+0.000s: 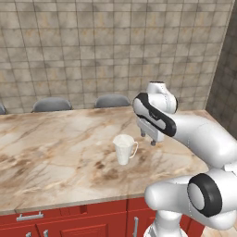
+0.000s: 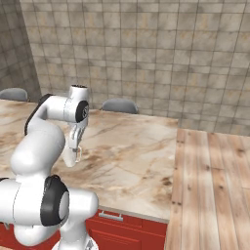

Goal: Pick the jug and bowl and place them in the sink. Then turn on the water.

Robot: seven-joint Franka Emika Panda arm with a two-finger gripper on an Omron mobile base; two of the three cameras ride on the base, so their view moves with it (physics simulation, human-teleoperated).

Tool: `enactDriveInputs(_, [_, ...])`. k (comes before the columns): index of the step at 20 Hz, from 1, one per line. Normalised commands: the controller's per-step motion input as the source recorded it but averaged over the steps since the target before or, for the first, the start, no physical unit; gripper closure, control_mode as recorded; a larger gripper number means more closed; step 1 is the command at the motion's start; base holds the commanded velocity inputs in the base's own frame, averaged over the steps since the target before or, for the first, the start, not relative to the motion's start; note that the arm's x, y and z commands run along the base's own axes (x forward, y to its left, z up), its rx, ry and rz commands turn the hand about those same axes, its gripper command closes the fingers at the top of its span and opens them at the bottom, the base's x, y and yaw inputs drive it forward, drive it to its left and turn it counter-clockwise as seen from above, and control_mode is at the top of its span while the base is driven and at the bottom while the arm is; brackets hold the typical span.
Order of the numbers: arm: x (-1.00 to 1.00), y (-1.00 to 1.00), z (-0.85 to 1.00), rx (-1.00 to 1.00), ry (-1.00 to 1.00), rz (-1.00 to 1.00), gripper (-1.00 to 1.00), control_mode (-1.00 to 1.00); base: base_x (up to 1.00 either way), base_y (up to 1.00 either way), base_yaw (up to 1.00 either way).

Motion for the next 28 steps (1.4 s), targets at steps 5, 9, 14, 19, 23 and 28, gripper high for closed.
enactDriveInputs(5, [0.10,0.03,-0.11,0.01,0.03,0.06,-1.00,-1.00,0.00,0.00,0.00])
enactDriveInputs(9, [0.05,0.00,-0.05,0.05,0.05,0.05,-1.00,-1.00,0.00,0.00,0.00])
enactDriveInputs(14, [0.07,0.01,-0.08,0.02,0.01,0.02,-1.00,-1.00,0.00,0.00,0.00])
enactDriveInputs(19, [0.00,-0.03,-0.08,0.03,0.00,0.00,-1.00,-1.00,0.00,0.00,0.00])
enactDriveInputs(23, [0.00,-0.09,-0.06,0.00,0.00,0.00,-1.00,-1.00,0.00,0.00,0.00])
enactDriveInputs(28, [0.00,-0.18,-0.06,0.00,0.00,0.00,-1.00,-1.00,0.00,0.00,0.00])
